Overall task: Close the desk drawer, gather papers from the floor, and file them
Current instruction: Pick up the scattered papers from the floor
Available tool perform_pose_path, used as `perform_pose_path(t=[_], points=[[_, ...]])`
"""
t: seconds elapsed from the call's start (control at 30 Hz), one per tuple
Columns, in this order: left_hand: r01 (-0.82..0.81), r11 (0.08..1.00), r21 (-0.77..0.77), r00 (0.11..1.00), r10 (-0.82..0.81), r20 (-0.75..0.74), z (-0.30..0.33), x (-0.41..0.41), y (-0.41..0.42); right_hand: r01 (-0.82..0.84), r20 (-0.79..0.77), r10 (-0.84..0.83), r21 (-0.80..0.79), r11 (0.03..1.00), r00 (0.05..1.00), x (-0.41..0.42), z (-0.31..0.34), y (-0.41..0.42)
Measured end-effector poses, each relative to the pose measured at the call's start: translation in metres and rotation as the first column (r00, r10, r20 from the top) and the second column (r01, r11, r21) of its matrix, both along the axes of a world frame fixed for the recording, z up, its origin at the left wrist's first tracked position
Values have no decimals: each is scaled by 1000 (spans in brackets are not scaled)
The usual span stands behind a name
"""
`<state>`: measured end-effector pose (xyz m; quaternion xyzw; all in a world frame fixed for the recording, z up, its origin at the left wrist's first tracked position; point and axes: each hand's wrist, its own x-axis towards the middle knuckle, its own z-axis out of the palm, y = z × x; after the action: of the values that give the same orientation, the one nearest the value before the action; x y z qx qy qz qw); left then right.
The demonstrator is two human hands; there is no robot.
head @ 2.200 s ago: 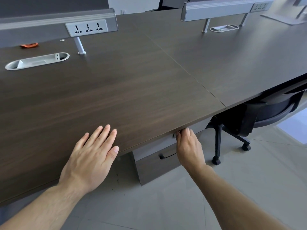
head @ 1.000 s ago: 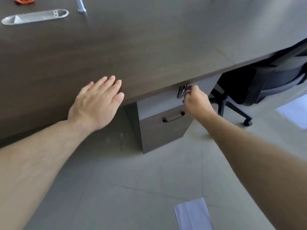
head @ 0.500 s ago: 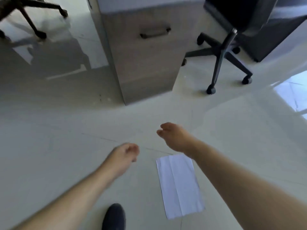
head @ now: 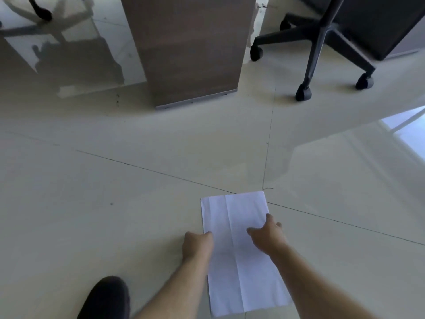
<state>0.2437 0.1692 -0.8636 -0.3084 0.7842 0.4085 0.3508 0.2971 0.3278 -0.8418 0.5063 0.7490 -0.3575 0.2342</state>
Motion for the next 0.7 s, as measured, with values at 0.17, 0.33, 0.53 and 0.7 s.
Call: perform_pose_path(t=[0.17,0.33,0.53,0.7], points=[[163,986,25,986,-163,-21,-19,10,-10,80,-52,-79,19,997,995,5,-18,-4],[85,993,76,982,-71,-177,4,-18,-36,-18,-262,-2,-74,997,965,-7,-14,-15],[-68,931,358,948,172,-269,132,-73,-152,-255,-513,143,-156,954,847,-72,36,-103],[-100,947,305,899,217,-380,253,-30,-296,-464,-659,322,-47,885,680,-110,101,-207]])
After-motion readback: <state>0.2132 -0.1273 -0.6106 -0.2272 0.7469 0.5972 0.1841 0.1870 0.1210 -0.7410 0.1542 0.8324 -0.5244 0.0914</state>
